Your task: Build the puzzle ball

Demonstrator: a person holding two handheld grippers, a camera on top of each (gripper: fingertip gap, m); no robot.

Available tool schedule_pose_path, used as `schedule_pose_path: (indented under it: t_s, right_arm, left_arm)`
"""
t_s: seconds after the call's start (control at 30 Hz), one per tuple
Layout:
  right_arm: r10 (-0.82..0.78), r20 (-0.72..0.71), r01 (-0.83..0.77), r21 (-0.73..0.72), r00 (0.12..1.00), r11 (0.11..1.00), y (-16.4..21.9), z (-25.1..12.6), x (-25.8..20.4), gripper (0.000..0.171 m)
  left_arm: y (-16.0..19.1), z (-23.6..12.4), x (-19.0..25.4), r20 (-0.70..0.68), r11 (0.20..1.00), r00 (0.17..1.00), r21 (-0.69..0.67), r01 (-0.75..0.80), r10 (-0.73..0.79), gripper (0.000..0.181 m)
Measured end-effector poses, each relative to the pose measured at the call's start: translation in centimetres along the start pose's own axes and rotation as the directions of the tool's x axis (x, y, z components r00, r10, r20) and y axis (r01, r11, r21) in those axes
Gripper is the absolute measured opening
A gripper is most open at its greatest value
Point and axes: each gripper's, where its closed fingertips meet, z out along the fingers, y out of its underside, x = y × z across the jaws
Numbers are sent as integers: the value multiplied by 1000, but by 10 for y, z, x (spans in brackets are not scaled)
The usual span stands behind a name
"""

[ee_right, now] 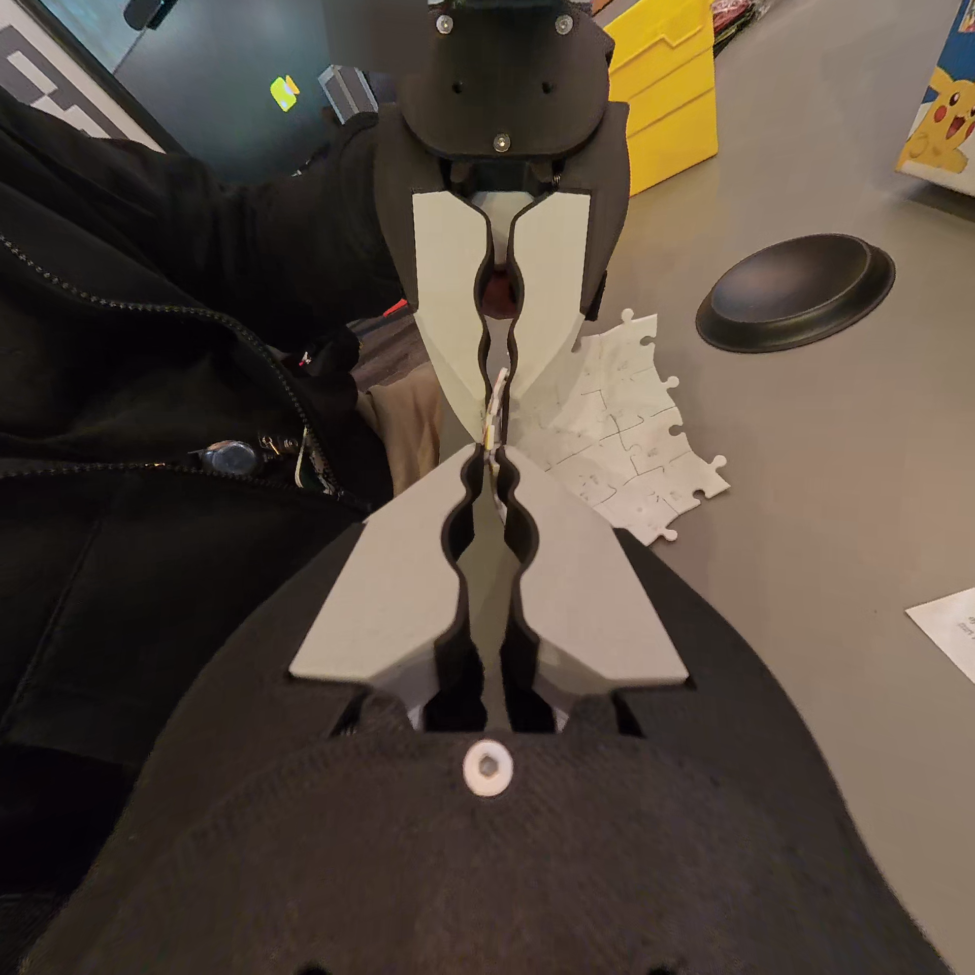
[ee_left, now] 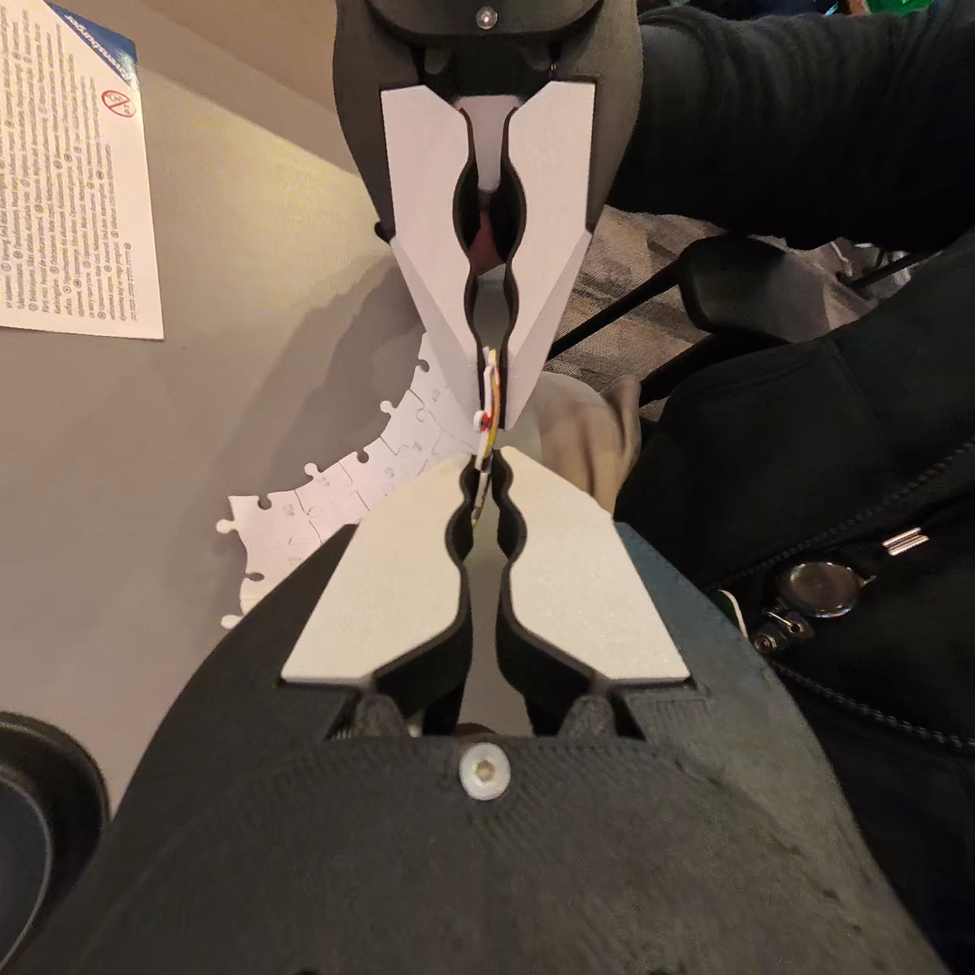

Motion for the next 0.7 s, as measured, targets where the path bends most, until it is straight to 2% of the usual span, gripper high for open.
schedule_pose_path:
  t_s: [0.2,0.4,0.7]
  right_arm:
    - [91,30,-92,34,995,995,-5,0,2,5]
    - [79,51,-83,64,996,994,-8,-7,0,15]
    - [84,47,-87,60,995,994,3,-15,7,2]
  left_arm:
    - [-2,-2,0,-34,999,999,33,41,-40,4]
    - [-6,-2,0,-69,996,996,63,62,-57,4]
    - [-4,-5,0,-83,995,994,68,70,-64,4]
